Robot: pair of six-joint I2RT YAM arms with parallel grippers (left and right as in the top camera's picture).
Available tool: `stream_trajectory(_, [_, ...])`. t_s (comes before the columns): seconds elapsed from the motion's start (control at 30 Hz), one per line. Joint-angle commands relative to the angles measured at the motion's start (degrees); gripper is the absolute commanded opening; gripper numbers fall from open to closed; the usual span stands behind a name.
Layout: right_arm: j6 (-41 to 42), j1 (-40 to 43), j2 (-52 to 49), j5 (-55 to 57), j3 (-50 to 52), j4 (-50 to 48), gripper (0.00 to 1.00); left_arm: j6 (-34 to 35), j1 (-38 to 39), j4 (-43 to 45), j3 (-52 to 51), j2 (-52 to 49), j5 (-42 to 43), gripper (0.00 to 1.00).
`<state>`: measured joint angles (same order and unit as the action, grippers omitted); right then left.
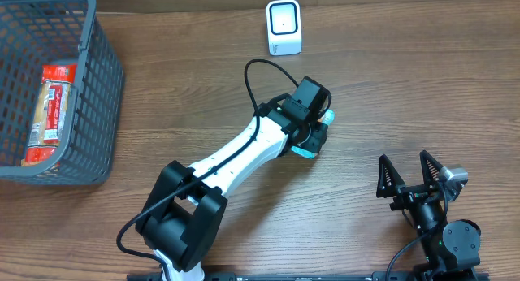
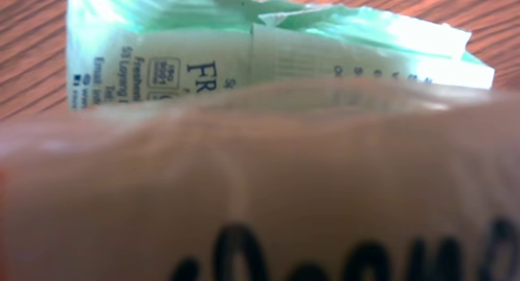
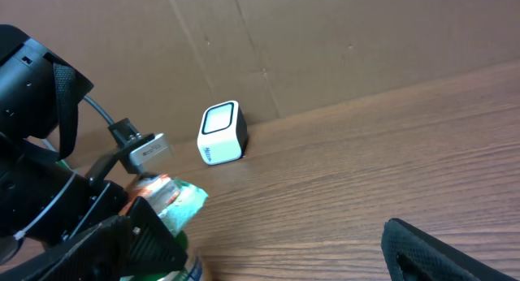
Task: Scan the item barcode
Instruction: 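Lift the held packs out of the basket toward the scanner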
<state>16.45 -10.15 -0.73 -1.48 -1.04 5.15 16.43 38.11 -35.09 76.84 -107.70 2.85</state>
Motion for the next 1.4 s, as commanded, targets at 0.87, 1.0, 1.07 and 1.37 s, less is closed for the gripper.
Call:
stream_trajectory(0.87, [-0.33,0.15,0.28,0.09,0.57,-0.35,1.0,1.81,3.23,1.95,0.15,0.11,1.2,0.67])
stream_trajectory(1.0, [-0.33,0.15,0.28,0.09,0.57,-0.35,1.0,1.81,3.21,1.99,0.15,0.11,1.2,0.8])
stream_trajectory(1.07, [-0.33,0.15,0.28,0.09,0.59,-0.35,1.0,1.81,3.23,1.97,0.15,0.11,1.22,0.92])
stream_trajectory(1.37, [-0.33,0.15,0.28,0.09,0.57,-0.35,1.0,1.77,2.97,2.14,1.29,0.35,1.64,1.0])
